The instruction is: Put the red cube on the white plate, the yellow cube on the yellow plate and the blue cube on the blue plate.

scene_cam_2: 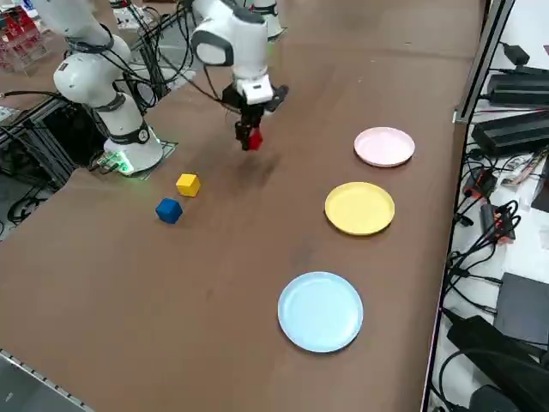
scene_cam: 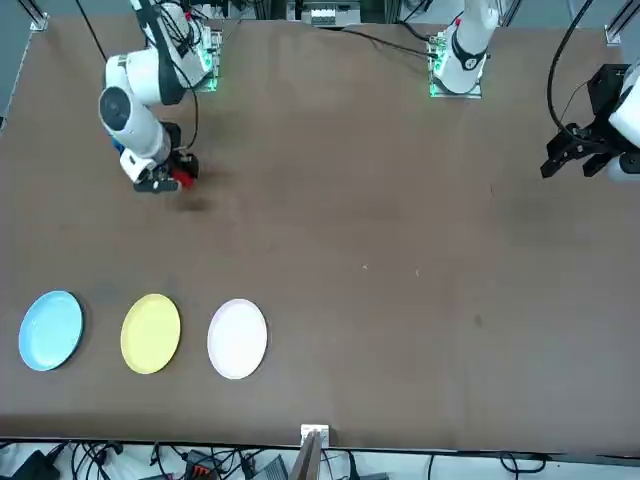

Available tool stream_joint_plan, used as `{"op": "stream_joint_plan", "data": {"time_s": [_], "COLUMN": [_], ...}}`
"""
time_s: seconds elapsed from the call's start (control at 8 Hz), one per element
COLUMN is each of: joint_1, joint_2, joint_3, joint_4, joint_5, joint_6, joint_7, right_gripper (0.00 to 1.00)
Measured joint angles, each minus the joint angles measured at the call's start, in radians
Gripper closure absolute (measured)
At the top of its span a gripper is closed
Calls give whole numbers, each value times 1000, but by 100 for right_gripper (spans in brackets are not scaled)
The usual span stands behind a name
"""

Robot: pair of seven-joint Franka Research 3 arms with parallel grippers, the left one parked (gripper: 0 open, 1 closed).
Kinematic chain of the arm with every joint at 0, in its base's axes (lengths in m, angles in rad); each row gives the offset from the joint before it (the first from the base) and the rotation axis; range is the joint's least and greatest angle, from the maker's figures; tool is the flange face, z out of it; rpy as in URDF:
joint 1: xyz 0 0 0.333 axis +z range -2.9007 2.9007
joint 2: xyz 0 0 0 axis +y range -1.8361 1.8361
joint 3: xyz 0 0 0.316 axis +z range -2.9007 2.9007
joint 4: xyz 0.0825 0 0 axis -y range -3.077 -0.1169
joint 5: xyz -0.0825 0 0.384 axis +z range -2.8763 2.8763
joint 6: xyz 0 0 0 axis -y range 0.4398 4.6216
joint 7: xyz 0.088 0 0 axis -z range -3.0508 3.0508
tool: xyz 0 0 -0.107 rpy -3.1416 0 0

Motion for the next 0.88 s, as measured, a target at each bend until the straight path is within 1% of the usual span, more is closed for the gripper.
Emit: {"op": "stream_joint_plan", "data": {"time_s": [0.12, 0.25, 0.5, 0.62, 0.75, 0.88], "joint_1": [8, 24, 59, 70, 77, 86], "joint_2": [82, 198, 475, 603, 705, 783], "joint_3": [0, 0, 1, 1, 0, 1], "joint_4": [167, 347, 698, 853, 987, 1091], "joint_5": [1, 2, 2, 2, 2, 2], "joint_6": [-80, -117, -140, -139, -134, -118], "joint_7": [22, 53, 111, 134, 152, 160], "right_gripper": [30, 30, 30, 30, 30, 30]}}
